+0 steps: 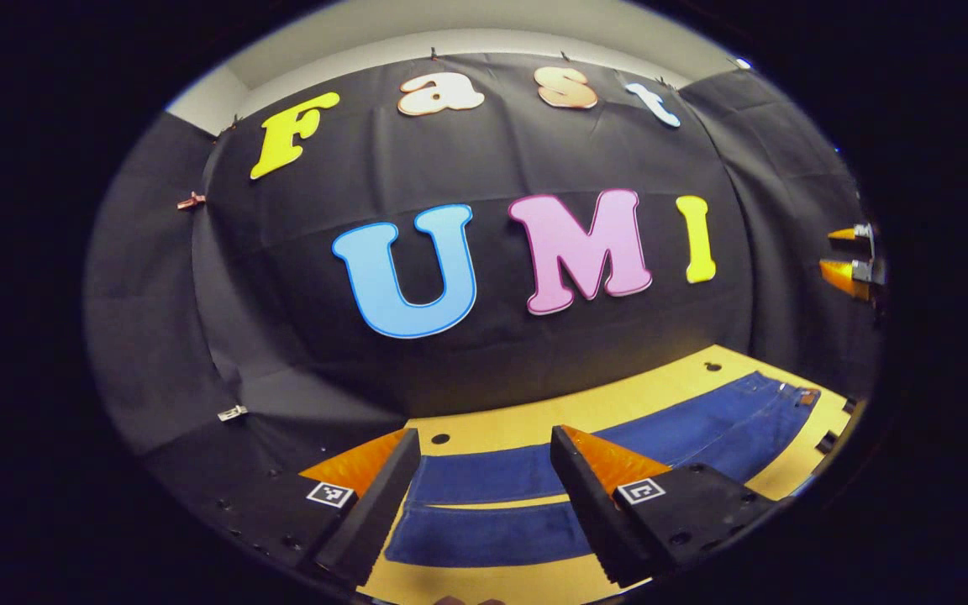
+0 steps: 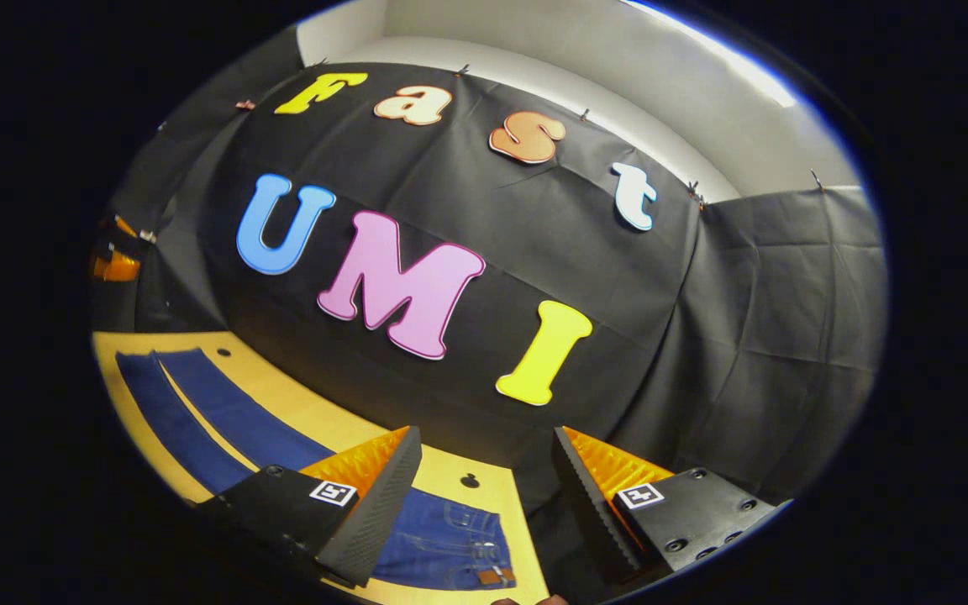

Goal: Grasp the waist and the cuffs of the jeans and fold them to make the two legs overlap; first hold the waist and fold one-third of the jeans toward the cuffs, then hold the cuffs and fold the remaining one-third in the same direction to finish folding.

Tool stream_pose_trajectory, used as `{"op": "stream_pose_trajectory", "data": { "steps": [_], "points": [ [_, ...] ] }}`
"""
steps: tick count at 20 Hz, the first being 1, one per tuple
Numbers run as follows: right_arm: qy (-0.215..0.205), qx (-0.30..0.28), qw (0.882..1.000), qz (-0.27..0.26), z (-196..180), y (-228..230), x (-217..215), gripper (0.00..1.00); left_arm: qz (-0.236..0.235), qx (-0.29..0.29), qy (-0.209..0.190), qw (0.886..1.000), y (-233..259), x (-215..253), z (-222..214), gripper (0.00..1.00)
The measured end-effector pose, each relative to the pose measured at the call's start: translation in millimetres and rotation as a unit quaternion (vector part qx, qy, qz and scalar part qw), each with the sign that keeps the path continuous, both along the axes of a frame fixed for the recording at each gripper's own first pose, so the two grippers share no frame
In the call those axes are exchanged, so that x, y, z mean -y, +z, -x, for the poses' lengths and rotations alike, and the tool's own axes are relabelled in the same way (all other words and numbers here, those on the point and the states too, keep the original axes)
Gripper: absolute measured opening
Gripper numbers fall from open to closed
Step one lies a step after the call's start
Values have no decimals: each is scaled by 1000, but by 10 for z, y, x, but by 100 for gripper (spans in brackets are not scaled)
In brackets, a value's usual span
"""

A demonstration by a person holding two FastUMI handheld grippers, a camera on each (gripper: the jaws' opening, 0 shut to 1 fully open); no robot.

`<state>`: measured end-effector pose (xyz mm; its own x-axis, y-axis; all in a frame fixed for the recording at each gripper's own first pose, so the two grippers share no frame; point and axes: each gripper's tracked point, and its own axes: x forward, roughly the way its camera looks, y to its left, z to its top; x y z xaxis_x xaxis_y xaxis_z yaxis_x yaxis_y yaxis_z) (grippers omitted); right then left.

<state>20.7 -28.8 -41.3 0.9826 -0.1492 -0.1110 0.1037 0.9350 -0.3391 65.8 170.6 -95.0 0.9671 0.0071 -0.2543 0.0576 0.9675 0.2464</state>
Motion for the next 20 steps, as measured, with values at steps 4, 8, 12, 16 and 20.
{"op": "stream_pose_trajectory", "data": {
  "steps": [4, 8, 12, 16, 20],
  "points": [
    [-6, -68, 997, 40, 50, -439, 199, 96, -93, -54, -60, 992, -426, -230, -78, 98],
    [-3, -137, 986, 98, 160, -931, 330, 96, -161, -111, -136, 971, -999, -488, -76, 98],
    [22, -205, 960, 189, 330, -1428, 349, 96, -290, -143, -237, 916, -1554, -790, 74, 98],
    [65, -251, 929, 265, 501, -1786, 275, 96, -372, -177, -330, 849, -2124, -905, 216, 97],
    [145, -299, 883, 331, 647, -2206, 141, 96, -411, -223, -395, 791, -2585, -892, 309, 97]
  ]
}}
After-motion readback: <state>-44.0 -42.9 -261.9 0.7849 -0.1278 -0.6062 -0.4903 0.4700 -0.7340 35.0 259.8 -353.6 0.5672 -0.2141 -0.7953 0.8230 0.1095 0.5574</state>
